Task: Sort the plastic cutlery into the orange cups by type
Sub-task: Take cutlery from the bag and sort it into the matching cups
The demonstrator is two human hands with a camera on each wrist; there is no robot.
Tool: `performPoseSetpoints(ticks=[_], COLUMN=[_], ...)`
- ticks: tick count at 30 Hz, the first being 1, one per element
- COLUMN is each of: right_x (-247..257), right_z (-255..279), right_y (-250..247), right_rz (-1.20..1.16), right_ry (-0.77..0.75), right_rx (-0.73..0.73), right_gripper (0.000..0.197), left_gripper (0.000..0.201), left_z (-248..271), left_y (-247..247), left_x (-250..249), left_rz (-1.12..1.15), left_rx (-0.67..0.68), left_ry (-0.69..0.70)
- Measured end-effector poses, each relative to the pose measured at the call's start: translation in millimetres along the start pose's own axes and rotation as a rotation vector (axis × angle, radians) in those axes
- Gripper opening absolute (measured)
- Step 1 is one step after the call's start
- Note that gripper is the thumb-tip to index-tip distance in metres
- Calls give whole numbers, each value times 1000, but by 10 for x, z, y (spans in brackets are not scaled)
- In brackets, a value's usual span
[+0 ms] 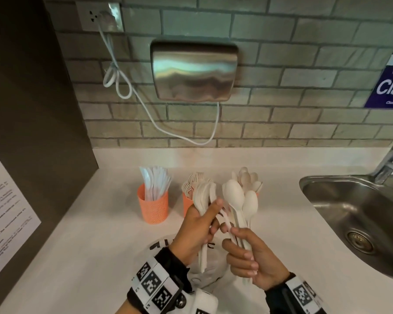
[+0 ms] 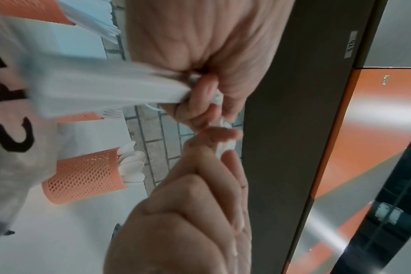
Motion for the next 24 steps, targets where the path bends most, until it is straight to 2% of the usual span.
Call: performPoseSetpoints(ticks=[2,4,6,9,12,15,20,24], right_x=[32,89,148,235,262,304,422,468], right_z=[24,62,94,125,177,251,357,379], right_y=[-126,-177,-176,-111,-155,-231,-298,-303], right_rz=[182,389,579,911,1081,1287,1536,1459], right_ry=[-43,-95,-146,-240,-296,-349,-442,-450], right_rx=[-164,-266,-309,-297,-363,-425,-515,-532], right_gripper=[21,22,20,12,21,19,16,33], left_gripper=[20,15,12,16,24,28,22,33], left_z=[-22,-22,-36,-71,-80,-81,-146,-213], left_y=[-40,-16,-37,-151,-273,-417,-470,-550], left_x=[19,65,140,222,250,314,463,492], left_rz=[71,94,115,188,221,337,560,313], left_rx=[-22,7,-2,-90,-204,-294,-229,-231], left_ry=[0,-10,-44,-75,-72,-104,-238,-267])
Point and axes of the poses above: each hand's wrist, its own z-axis away from the middle knuckle, its own y-axis out of the palm, x = y × z, the point moved 9 cm from there along -z, towards the middle knuckle, and after that the axes turned 11 degrees about -y, right-handed, at the moved point
